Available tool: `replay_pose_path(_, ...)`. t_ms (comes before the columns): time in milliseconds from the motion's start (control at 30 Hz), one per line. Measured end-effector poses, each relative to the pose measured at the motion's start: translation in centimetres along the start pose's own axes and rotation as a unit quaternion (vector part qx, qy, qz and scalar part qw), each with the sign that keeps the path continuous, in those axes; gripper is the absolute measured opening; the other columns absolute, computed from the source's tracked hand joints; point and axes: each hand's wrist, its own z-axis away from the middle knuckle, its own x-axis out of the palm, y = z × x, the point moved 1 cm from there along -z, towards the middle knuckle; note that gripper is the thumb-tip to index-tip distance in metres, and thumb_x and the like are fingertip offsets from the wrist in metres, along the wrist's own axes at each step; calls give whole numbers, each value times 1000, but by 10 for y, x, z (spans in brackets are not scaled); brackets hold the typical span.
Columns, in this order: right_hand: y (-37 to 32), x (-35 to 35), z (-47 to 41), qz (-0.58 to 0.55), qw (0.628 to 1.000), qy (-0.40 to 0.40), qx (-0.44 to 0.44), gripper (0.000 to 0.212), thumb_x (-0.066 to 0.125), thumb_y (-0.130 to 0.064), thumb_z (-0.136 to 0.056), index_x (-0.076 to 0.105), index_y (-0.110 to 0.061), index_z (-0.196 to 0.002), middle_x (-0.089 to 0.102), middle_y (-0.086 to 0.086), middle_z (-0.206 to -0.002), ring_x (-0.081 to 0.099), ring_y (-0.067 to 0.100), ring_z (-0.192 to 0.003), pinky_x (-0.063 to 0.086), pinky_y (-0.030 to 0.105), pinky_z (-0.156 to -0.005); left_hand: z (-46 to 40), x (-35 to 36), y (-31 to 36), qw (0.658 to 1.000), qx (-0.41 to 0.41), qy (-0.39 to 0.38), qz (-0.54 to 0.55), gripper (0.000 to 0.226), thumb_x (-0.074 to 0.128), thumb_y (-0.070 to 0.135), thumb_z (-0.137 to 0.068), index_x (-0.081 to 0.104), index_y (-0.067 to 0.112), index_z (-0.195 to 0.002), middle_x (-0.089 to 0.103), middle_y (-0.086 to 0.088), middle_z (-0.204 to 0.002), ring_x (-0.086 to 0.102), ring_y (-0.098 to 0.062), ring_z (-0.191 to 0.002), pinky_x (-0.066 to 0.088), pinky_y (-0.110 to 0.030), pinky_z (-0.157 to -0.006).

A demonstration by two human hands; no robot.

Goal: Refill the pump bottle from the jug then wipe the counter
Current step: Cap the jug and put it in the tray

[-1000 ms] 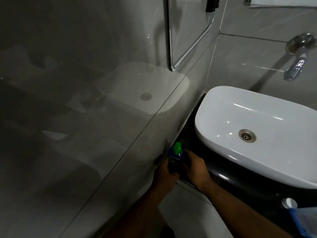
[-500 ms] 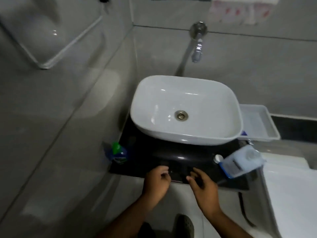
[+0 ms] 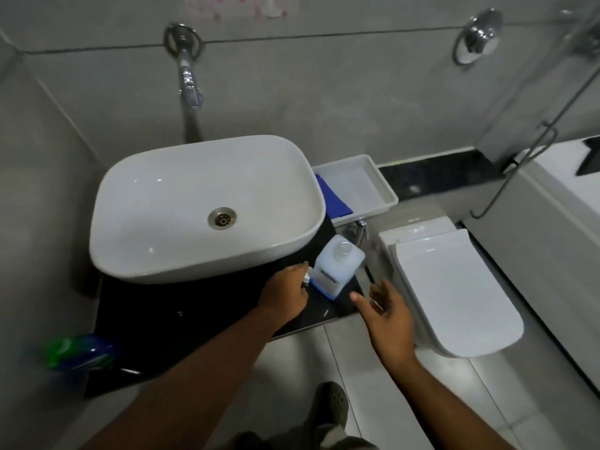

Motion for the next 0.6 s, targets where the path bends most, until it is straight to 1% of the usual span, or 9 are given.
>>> replay_pose_path(67, -13, 0, -12, 1, 1000, -22, -18, 94, 79, -47, -66, 32, -23, -144, 48, 1, -142, 49, 12, -123, 46, 32, -99, -11, 5, 7, 1000, 9, 0, -11, 56, 59, 9, -87, 44, 11, -141, 46, -8, -146, 42, -24, -134, 29, -30, -113)
replay_pose_path(100, -20, 1, -18, 14, 999, -35, -32, 98, 81, -48, -65, 30, -24, -145, 44, 0, -145, 46, 13, -126, 44, 35, -101, -16, 7, 9, 1000, 11, 3, -16, 54, 58, 9, -87, 46, 10, -140, 47, -9, -145, 43, -26, -133, 31, -33, -112)
replay_pose_path(233, -37, 7, -36, 75, 990, -78, -93, 103, 82, -52, -62, 28, -26, -146, 41, -3, -146, 43, 12, -127, 44, 36, -101, -32, 13, 9, 999, -14, 33, -25, 38, 54, 17, -93, 55, 10, -130, 56, -11, -136, 51, -30, -123, 39, -38, -105)
replay_pose_path(267, -39, 9, -40, 80, 988, -87, -103, 101, 81, -52, -63, 30, -25, -145, 42, -5, -143, 44, 10, -126, 44, 33, -100, -35, 14, 9, 999, -24, 35, -29, 34, 53, 18, -93, 58, 10, -126, 59, -12, -132, 54, -31, -120, 41, -39, -103)
replay_pose_path(333, -41, 14, -45, 84, 983, -106, -126, 85, 81, -48, -66, 39, -28, -138, 49, -11, -132, 47, 3, -118, 46, 25, -95, -36, 18, 8, 998, -33, 32, -45, 28, 52, 18, -93, 63, 9, -117, 64, -11, -123, 58, -32, -112, 46, -38, -97)
replay_pose_path(400, -41, 18, -50, 86, 979, -117, -143, 69, 80, -41, -70, 46, -31, -129, 55, -14, -122, 53, 4, -111, 51, 22, -89, -34, 17, 8, 997, -26, 28, -71, 22, 50, 20, -94, 66, 10, -104, 67, -11, -113, 61, -30, -104, 47, -36, -91)
replay_pose_path(500, -40, 19, -56, 88, 978, -125, -145, 67, 81, -40, -70, 48, -30, -128, 57, -11, -120, 54, 7, -109, 52, 22, -86, -25, 13, 0, 998, -19, 32, -58, 15, 54, 21, -91, 66, 11, -93, 66, -11, -105, 61, -29, -99, 46, -33, -87)
replay_pose_path(533, -39, 19, -57, 89, 977, -127, -149, 67, 81, -42, -70, 48, -31, -127, 57, -12, -119, 55, 7, -109, 52, 21, -86, -19, 12, -1, 998, -26, 38, -43, 14, 58, 21, -88, 65, 11, -92, 66, -11, -103, 61, -29, -98, 46, -33, -85)
replay_pose_path(600, -38, 18, -60, 90, 975, -130, -158, 65, 80, -44, -69, 49, -33, -125, 58, -13, -117, 55, 5, -107, 53, 23, -85, -1, 6, 2, 996, -57, 69, 1, 20, 66, 23, -84, 67, 12, -100, 65, -9, -106, 61, -27, -100, 47, -34, -87)
